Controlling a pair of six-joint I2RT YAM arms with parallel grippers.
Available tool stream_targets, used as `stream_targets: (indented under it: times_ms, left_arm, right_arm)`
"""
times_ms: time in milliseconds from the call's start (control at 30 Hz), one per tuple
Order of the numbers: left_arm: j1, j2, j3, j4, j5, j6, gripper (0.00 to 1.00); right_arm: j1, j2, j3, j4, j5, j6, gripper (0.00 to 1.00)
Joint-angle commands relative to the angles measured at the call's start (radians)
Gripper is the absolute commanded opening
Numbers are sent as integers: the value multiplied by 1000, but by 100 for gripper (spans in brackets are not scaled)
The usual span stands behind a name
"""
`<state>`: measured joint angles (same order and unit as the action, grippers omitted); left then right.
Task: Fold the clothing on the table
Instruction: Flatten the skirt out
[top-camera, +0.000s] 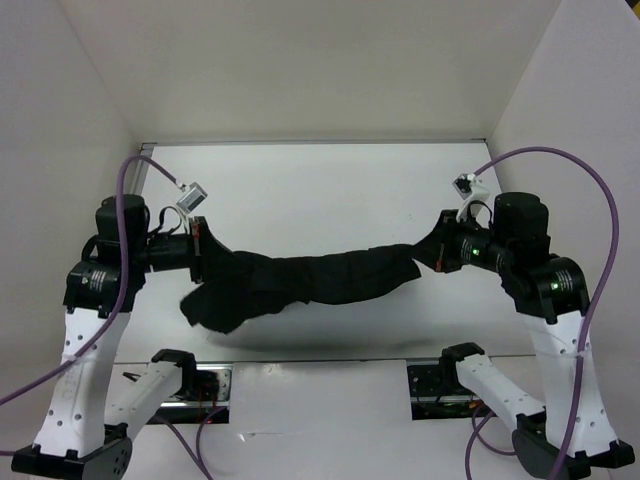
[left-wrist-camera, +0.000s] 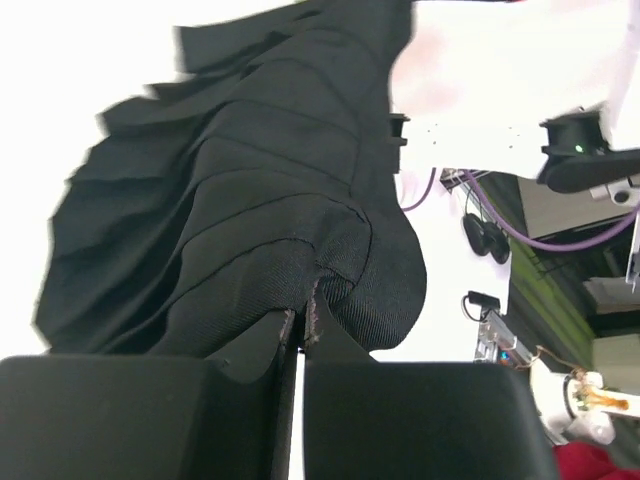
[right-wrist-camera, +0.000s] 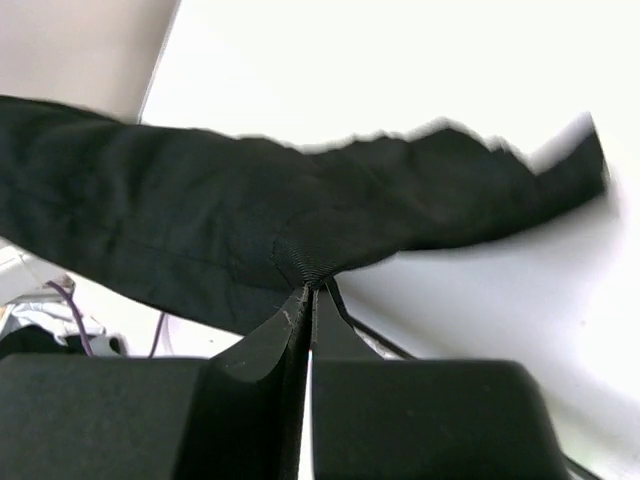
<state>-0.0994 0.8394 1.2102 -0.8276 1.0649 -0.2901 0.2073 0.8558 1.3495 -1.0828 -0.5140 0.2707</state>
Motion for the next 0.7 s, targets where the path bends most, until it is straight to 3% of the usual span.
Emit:
stream_targets:
  times_ms: [0, 167, 300, 400, 533, 600, 667]
  left_arm:
    - [-11, 59, -47, 79, -19, -7, 2]
    - [-11, 258, -124, 324, -51, -116, 2]
    - [-2, 572, 102, 354, -86, -58, 1]
    - [21, 758, 364, 314, -71, -32, 1]
    - [32, 891, 679, 276, -71, -32, 1]
    - [32, 926, 824, 242, -62, -32, 1]
    - [32, 926, 870, 232, -53, -41, 1]
  right_arm:
    - [9, 15, 28, 78, -2, 37, 2]
    - [9, 109, -41, 286, 58, 114, 2]
    - [-48, 306, 43, 435, 92, 125, 0]
    - [-118, 477, 236, 469, 123, 102, 0]
    - [-187, 612, 524, 469, 123, 84, 0]
    - [-206, 621, 613, 460, 134, 72, 0]
    - [-206, 621, 629, 460, 134, 59, 0]
